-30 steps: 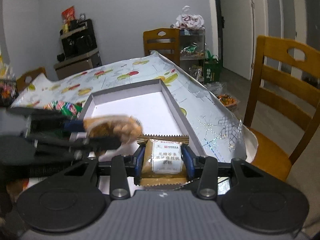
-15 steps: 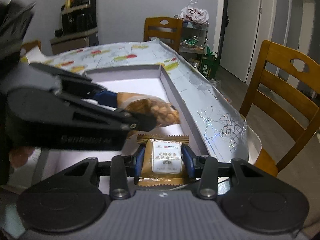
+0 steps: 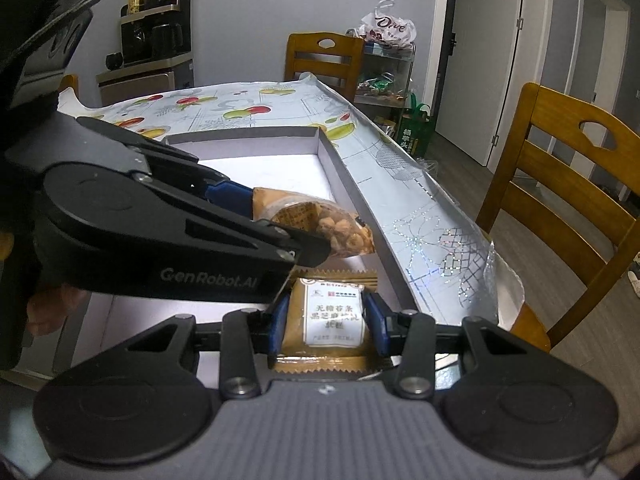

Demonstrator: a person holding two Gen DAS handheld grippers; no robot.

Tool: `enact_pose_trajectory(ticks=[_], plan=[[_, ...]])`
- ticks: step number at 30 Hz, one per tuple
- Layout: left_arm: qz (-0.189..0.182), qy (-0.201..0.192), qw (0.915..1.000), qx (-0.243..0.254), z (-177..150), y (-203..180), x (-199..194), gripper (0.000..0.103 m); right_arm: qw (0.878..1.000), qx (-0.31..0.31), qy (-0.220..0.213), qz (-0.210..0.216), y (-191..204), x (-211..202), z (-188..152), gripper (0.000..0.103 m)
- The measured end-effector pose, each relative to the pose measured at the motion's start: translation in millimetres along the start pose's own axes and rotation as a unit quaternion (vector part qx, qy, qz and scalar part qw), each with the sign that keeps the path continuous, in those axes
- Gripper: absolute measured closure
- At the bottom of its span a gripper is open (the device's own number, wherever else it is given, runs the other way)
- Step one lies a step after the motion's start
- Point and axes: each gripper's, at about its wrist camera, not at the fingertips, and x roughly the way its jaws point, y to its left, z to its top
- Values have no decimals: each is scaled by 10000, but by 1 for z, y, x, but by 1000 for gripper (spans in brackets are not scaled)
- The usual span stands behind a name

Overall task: Organize snacks
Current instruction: 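Lower and open right tool in box while left tool releases peanut bag there, then withdraw both tools from the box back over the table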

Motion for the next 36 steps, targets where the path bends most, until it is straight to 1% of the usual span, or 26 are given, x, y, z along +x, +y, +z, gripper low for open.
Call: enact_pose_trajectory(ticks=[9, 11, 13, 16, 18, 19, 20, 21, 22, 23, 24, 25, 26, 29, 36], plan=[[-31, -17, 10000, -85, 0, 2, 0, 57, 10000, 10, -17, -28, 1, 2, -1, 62], [-74, -65, 9999, -113, 0, 2, -2, 49, 10000, -16, -19, -58, 1, 2, -2, 62], [-118, -112, 9998, -131, 0, 2, -4, 44, 10000, -21, -1, -74, 2, 2, -3, 62], [-104, -118, 9998, -130, 0, 1, -5, 42, 10000, -6, -11, -80, 2, 2, -2, 61], [-121, -122, 9997, -191, 0, 3, -5, 39, 10000, 7, -13, -73, 2, 2, -2, 60], [-133, -134, 9996, -231, 0, 4, -6, 36, 10000, 20, -22, -66, 2, 2, -2, 57], [-135, -147, 9995, -255, 0, 4, -7, 32, 10000, 51, -43, -54, 1, 2, -2, 51], [-122, -170, 9994, -278, 0, 5, -8, 30, 9999, 86, -71, -41, 0, 1, -2, 48], [-102, -198, 9993, -295, -1, 6, -9, 26, 9999, 113, -93, 7, -1, 0, -2, 44], [-78, -227, 9992, -314, 0, 7, -11, 24, 9999, 127, -101, 52, -2, -1, -2, 33], [-71, -249, 9991, -332, -1, 8, -13, 22, 9998, 147, -126, 66, -2, -2, -2, 29], [-64, -267, 9990, -347, -1, 8, -15, 18, 9997, 165, -146, 95, -1, -3, -2, 20], [-39, -297, 9989, -357, 0, 8, -18, 11, 9997, 177, -167, 99, 0, -4, -2, 17], [31, -403, 9985, -379, 0, 8, -26, 2, 9995, 201, -226, 123, 0, -8, -2, 16], [28, -480, 9974, -541, -1, 11, -37, 0, 9988, 379, -234, 214, -3, -12, -1, 15]])
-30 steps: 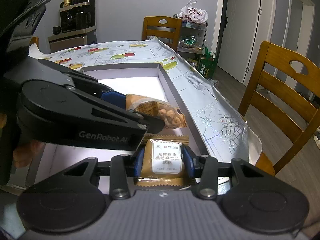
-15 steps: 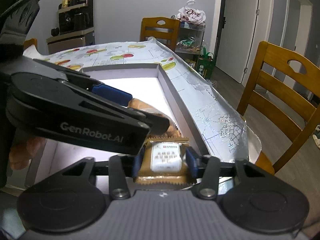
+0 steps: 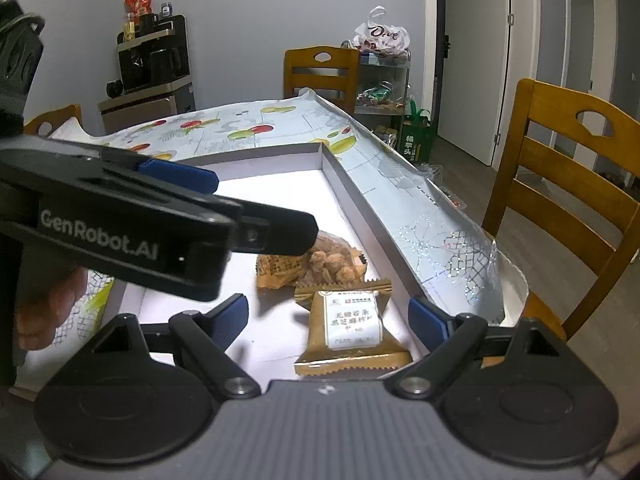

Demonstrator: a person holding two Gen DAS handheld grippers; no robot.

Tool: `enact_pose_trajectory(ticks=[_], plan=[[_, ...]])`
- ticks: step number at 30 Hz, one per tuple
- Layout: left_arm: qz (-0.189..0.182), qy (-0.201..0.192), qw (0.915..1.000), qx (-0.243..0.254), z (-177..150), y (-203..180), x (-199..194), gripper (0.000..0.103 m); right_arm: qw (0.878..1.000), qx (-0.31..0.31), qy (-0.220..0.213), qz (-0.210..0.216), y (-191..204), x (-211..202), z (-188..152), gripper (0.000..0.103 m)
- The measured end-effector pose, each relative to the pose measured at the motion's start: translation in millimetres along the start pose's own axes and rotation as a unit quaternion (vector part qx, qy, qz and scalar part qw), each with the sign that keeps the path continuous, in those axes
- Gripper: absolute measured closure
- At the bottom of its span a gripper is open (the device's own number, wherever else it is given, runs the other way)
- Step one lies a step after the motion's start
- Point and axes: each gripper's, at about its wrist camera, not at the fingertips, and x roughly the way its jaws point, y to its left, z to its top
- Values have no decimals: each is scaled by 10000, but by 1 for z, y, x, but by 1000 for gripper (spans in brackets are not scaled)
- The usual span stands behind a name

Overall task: Organize snacks
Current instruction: 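Withdraw both tools from the box back over the table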

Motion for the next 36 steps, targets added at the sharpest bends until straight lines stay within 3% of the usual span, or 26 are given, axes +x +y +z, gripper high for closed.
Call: enact_pose_trajectory(ticks=[7, 19, 25, 30, 36], plan=[[11, -117, 9999, 98, -1, -6, -15, 0, 9999, 47, -141, 40, 2, -9, 3, 15], [127, -792, 9957, 469, 2, -11, -69, 0, 9989, 78, -444, 106, 20, -19, 17, 14], [378, -1081, 9928, 351, 3, 14, -91, 0, 9965, 114, -802, 182, 38, -29, 25, 14], [909, -1287, 9870, 305, 0, 44, -107, 0, 9942, 87, -1053, 221, 55, -37, 35, 13], [1161, -1488, 9820, 44, -5, 83, -129, 0, 9932, -138, -1133, 239, 87, -40, 49, 13]])
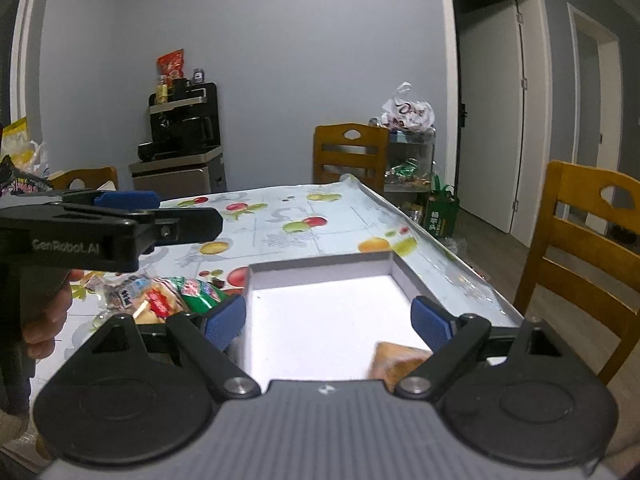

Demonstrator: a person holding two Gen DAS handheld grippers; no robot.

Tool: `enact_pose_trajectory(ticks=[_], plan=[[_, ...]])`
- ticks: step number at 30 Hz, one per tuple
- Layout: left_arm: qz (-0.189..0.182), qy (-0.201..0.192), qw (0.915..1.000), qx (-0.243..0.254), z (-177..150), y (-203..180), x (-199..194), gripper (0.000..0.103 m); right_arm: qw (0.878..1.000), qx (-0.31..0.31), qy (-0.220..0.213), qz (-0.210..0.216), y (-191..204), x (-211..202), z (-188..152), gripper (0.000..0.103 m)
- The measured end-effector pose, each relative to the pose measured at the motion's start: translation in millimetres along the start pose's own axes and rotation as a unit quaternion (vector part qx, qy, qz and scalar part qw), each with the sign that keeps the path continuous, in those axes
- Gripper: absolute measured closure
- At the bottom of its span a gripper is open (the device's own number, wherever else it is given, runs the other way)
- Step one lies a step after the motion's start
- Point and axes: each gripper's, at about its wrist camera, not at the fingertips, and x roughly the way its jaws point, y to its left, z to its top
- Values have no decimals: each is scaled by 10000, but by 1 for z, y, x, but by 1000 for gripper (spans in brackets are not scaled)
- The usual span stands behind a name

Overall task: Organize snacks
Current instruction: 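Withdraw both tools from the box back over the table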

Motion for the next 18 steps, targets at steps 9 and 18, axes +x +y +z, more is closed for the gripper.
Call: enact_pose_trajectory(ticks=[9, 18], plan=[[171, 54, 9998, -59, -15, 42, -9, 0, 9996, -218, -37, 159, 49, 8, 13, 13], [2175, -99, 9750, -446, -46, 95, -3, 0, 9980, -588, 102, 227, 89, 19, 15, 13]])
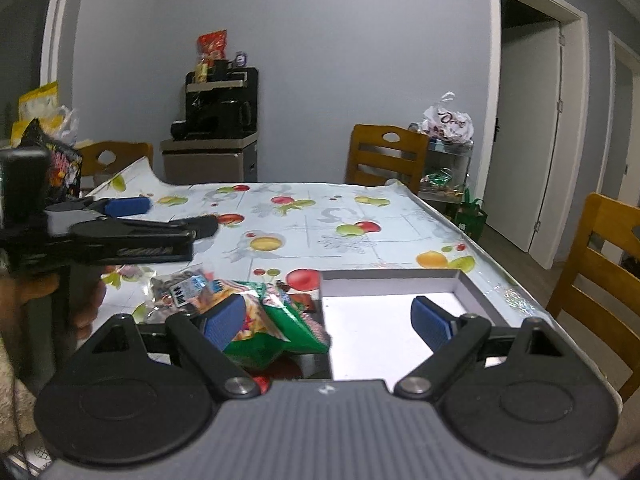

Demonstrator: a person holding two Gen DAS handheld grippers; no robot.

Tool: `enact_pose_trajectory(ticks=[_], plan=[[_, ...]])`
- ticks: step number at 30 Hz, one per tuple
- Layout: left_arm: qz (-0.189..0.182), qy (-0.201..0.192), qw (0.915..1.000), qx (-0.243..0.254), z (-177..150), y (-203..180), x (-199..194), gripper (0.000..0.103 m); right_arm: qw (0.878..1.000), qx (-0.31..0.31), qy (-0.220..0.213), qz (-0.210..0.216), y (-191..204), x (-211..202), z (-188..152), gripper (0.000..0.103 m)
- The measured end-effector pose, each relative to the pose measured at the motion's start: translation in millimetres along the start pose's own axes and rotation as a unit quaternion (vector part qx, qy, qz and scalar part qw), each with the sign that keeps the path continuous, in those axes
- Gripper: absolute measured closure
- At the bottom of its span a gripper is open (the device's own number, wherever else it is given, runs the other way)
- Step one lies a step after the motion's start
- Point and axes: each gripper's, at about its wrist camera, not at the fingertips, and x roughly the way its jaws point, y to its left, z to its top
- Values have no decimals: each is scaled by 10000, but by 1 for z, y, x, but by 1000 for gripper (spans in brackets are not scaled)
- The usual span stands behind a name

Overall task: Organize snacks
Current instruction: 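Withdraw both tools from the box back over the table, then move left tool toward pink candy packet while right tool approaches green cracker bag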

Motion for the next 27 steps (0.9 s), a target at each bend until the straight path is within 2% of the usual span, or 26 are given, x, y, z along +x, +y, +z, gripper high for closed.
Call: enact_pose_trajectory(ticks=[3, 5, 8, 13, 18, 20, 24, 27], plan=[[726, 501, 9959, -202, -10, 7, 23, 0, 9999, -95, 43, 56, 12, 3, -1, 13], [1099, 850, 9902, -108, -14, 7, 39, 0, 9998, -155, 99, 105, 20, 7, -2, 13], [1286, 1021, 9864, -72, -17, 13, 45, 0, 9995, -251, 124, 160, 29, 9, -2, 13], [1270, 1139, 9853, -55, -16, 19, 47, 0, 9991, -308, 163, 234, 34, 13, -2, 13], [961, 1182, 9864, -618, -13, 42, 43, 0, 9985, -344, 233, 359, 40, 15, -6, 13], [812, 1088, 9867, -891, -9, 58, 39, 0, 9983, -355, 207, 412, 43, 13, -9, 13], [879, 769, 9829, -1426, 0, 103, 30, 0, 9977, -336, 182, 568, 51, 5, -16, 13], [786, 835, 9804, -1603, -2, 126, 37, 0, 9969, -367, 160, 677, 55, 0, -23, 13]])
